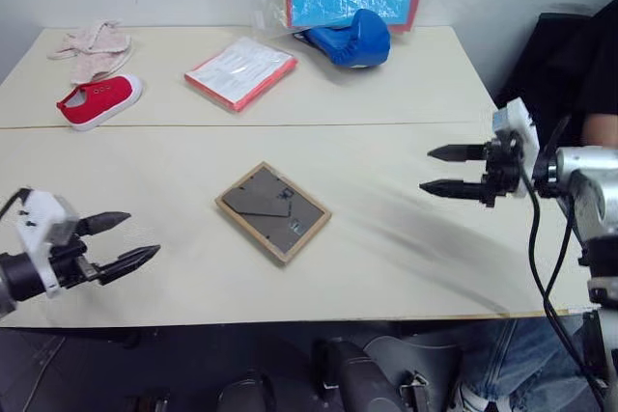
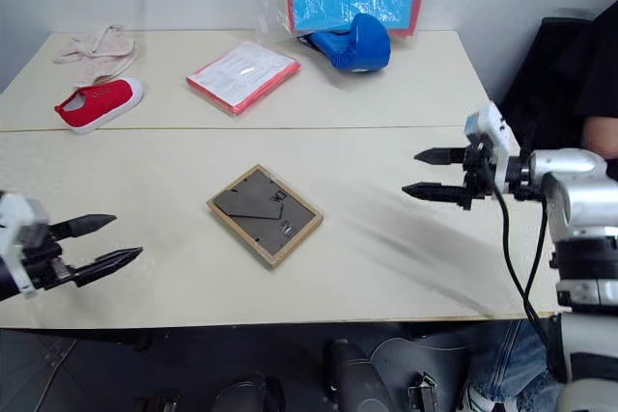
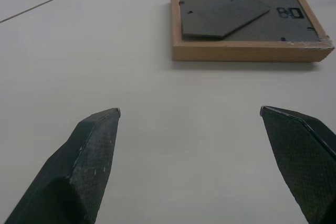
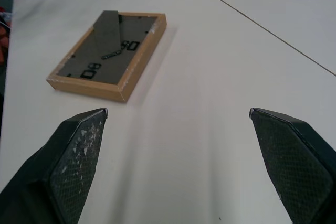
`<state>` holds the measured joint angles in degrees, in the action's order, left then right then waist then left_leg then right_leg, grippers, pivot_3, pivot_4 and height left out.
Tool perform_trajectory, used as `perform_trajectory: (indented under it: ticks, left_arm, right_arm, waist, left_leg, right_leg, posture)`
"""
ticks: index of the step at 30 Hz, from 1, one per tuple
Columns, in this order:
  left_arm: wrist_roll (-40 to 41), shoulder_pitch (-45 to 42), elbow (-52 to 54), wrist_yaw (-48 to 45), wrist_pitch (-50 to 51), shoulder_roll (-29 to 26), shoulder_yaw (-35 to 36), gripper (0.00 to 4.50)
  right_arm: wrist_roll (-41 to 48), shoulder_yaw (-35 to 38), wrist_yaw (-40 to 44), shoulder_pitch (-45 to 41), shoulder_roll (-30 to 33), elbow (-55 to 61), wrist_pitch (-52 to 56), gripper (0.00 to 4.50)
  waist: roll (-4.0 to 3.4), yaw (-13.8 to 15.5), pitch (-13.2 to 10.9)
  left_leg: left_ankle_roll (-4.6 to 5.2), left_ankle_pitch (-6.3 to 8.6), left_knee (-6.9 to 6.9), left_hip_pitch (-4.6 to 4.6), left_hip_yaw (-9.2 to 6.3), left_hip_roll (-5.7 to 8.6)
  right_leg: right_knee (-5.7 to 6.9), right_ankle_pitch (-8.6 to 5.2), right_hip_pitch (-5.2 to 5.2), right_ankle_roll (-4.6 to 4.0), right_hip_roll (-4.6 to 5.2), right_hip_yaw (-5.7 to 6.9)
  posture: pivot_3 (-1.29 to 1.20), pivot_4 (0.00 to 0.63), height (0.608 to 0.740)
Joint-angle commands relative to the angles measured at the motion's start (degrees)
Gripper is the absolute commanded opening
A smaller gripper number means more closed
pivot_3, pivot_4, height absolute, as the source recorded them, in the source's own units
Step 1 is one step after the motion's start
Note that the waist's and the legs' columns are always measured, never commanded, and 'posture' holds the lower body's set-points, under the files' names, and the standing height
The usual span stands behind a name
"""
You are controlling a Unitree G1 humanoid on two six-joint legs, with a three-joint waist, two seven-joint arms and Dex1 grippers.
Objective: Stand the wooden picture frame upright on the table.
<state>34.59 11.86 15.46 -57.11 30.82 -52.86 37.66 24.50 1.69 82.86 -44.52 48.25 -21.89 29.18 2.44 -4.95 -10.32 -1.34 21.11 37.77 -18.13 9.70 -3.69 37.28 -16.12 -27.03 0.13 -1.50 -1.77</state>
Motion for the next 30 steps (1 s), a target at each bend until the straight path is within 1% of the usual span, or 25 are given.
perform_trajectory:
  ticks: [1, 3, 5, 12, 15, 18, 20, 23, 28, 29, 30]
  left_arm:
    - [0.8, 1.44, 2.4, -0.73, -0.03, -0.1, 2.41, 4.5]
    - [1.41, 1.38, 3.46, 1.31, 1.49, 0.78, 2.73, 4.5]
    - [1.13, 1.77, 4.26, 2.11, 2.13, 1.05, 2.65, 4.5]
    - [0.29, 2.47, 4.88, 2.56, 1.38, 1.03, 2.2, 4.5]
    - [-0.61, 2.3, 4.9, 1.31, 0.47, 0.3, -0.58, 4.5]
    - [-5.39, 1.75, 2.99, -1.74, -4.14, -1.59, -7.69, 3.96]
    - [-8.16, -0.74, 0.52, -3.25, -6.23, -2.84, -13.1, 3.35]
    - [-13.49, -7.38, -5.15, -4.48, -11.0, -3.48, -21.52, 2.5]
    - [-17.12, -17.45, -12.05, -5.58, -14.27, -2.28, -28.58, 0.96]
    - [-17.64, -18.82, -13.21, -6.05, -15.07, -2.01, -29.68, 0.7]
    - [-18.03, -19.85, -14.17, -6.5, -15.64, -1.82, -30.57, 0.32]
  right_arm:
    - [1.21, 0.16, 1.48, -0.74, -0.44, 0.18, 1.22, 4.47]
    - [0.79, 0.17, 0.69, -0.36, -1.29, 0.34, 0.89, 4.47]
    - [0.5, 0.2, 0.15, 0.05, -1.78, 0.51, 0.54, 4.47]
    - [0.36, 0.46, -1.8, 0.24, -2.31, 1.05, 0.38, 4.47]
    - [-0.87, -0.79, -3.18, -0.72, -3.71, 0.67, -1.18, 4.47]
    - [-5.04, -3.82, -5.23, -1.97, -6.53, -0.85, -5.86, 3.91]
    - [-8.03, -5.98, -6.91, -3.05, -8.93, -2.68, -9.23, 3.25]
    - [-12.02, -9.3, -8.89, -5.39, -13.09, -6.68, -13.28, 2.27]
    - [-17.03, -13.03, -10.92, -8.25, -18.82, -12.96, -19.39, 0.56]
    - [-17.88, -13.78, -10.97, -8.46, -19.88, -14.05, -21.02, 0.26]
    - [-18.53, -14.2, -11.12, -8.65, -20.8, -14.96, -22.13, 0.0]
  waist:
    - [0.01, 0.02, 0.01]
    - [0.01, 0.03, 0.0]
    - [-0.02, 0.01, -0.01]
    - [-0.06, -0.2, -0.04]
    - [-0.06, -0.25, -0.03]
    - [-0.06, -0.53, -0.04]
    - [-0.06, -0.68, -0.04]
    - [-0.06, -0.99, -0.04]
    - [-0.06, -1.58, -0.03]
    - [-0.06, -1.65, -0.03]
    - [-0.06, -1.81, -0.03]
  left_leg:
    - [0.0, 0.01, 0.0, -0.12, 0.01, 0.0]
    - [0.0, 0.0, 0.05, -0.47, 0.06, 0.0]
    - [0.0, 0.0, 0.09, -0.61, 0.06, -0.01]
    - [-0.02, -0.01, 0.23, -0.6, 0.07, 0.0]
    - [-0.02, -0.02, 0.28, -0.56, 0.08, 0.0]
    - [-0.04, -0.03, 0.28, -0.43, 0.12, 0.01]
    - [-0.05, -0.04, 0.27, -0.38, 0.16, 0.01]
    - [-0.08, -0.1, 0.29, -0.32, 0.2, 0.03]
    - [-0.1, -0.12, 0.3, -0.35, 0.28, 0.02]
    - [-0.1, -0.12, 0.3, -0.35, 0.29, 0.02]
    - [-0.1, -0.12, 0.3, -0.35, 0.3, 0.01]
  right_leg:
    - [0.01, 0.0, -0.12, 0.01, 0.0, 0.0]
    - [0.08, 0.0, -0.49, 0.01, 0.01, -0.03]
    - [0.1, 0.0, -0.63, 0.01, 0.01, -0.03]
    - [0.19, 0.0, -0.62, 0.01, 0.01, -0.04]
    - [0.22, 0.0, -0.58, 0.01, 0.01, -0.05]
    - [0.25, 0.0, -0.48, 0.01, 0.01, -0.08]
    - [0.28, 0.0, -0.46, 0.01, 0.01, -0.1]
    - [0.38, 0.01, -0.45, 0.0, 0.01, -0.13]
    - [0.53, 0.01, -0.55, -0.01, 0.01, -0.16]
    - [0.54, 0.01, -0.55, -0.02, 0.01, -0.16]
    - [0.55, 0.01, -0.57, -0.02, 0.01, -0.16]
  posture:
    - [0.0, 0.15, 0.74]
    - [0.0, 0.15, 0.74]
    - [0.0, 0.15, 0.74]
    - [0.0, 0.15, 0.74]
    - [0.0, 0.15, 0.74]
    - [0.0, 0.15, 0.74]
    - [0.0, 0.15, 0.74]
    - [0.0, 0.15, 0.74]
    - [0.0, 0.15, 0.74]
    - [0.0, 0.15, 0.74]
    - [0.0, 0.15, 0.74]
